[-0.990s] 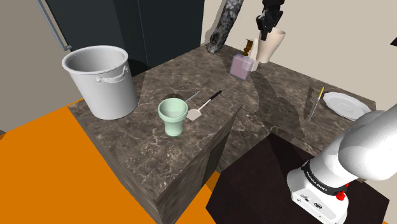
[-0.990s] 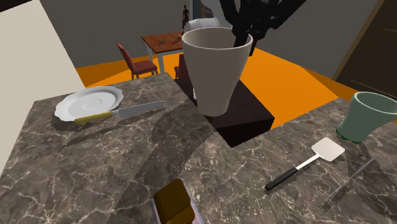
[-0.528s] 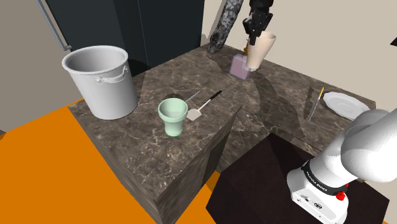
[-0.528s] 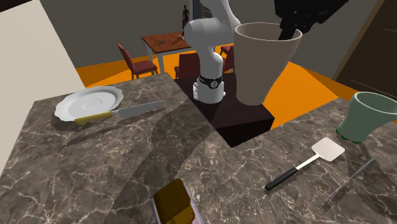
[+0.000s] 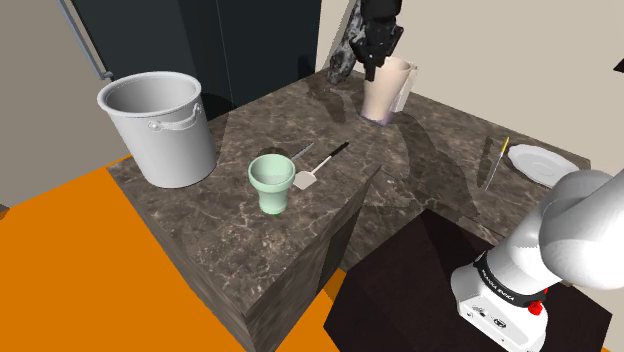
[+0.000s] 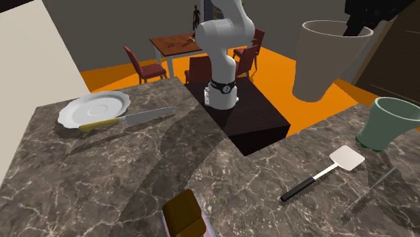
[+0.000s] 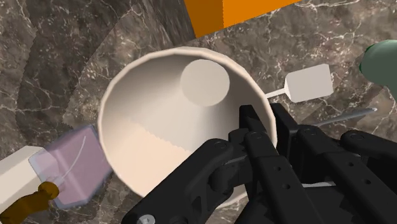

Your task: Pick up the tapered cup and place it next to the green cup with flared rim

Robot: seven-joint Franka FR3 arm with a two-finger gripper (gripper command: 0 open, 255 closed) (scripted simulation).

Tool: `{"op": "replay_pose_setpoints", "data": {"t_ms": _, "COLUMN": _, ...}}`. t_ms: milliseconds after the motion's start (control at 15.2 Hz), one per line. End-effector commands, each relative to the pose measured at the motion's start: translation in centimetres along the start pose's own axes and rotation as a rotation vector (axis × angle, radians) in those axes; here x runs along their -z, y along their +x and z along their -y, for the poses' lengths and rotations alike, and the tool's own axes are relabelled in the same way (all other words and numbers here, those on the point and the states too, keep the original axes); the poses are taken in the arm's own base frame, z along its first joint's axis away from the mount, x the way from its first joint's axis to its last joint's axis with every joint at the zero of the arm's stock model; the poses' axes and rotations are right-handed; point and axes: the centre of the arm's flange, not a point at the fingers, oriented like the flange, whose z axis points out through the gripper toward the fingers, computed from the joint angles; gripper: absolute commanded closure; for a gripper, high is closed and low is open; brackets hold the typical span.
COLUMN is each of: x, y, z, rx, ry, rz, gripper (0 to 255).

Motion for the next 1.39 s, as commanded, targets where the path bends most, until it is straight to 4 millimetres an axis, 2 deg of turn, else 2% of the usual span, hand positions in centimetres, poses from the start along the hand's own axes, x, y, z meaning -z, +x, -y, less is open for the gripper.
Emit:
{"op": "replay_pose_setpoints", "data": {"t_ms": 0, "x": 0.4, "y": -0.4, "z": 2.7, "rx": -0.001, "ry": 0.000, "rz": 0.000, "gripper": 255}}
{"op": "replay_pose_setpoints", "data": {"t_ms": 330, "x": 1.1, "y": -1.3, "z": 9.2, "rx": -0.001, "ry": 0.000, "rz": 0.000, "gripper": 255}}
{"op": "replay_pose_setpoints", "data": {"t_ms": 396, "x": 1.3, "y": -1.6, "z": 11.4, "rx": -0.001, "ry": 0.000, "rz": 0.000, "gripper": 255}}
{"op": "replay_pose_setpoints", "data": {"t_ms": 1320, "x": -6.0, "y": -0.9, "z": 12.2, "rx": -0.001, "ry": 0.000, "rz": 0.000, "gripper": 255}}
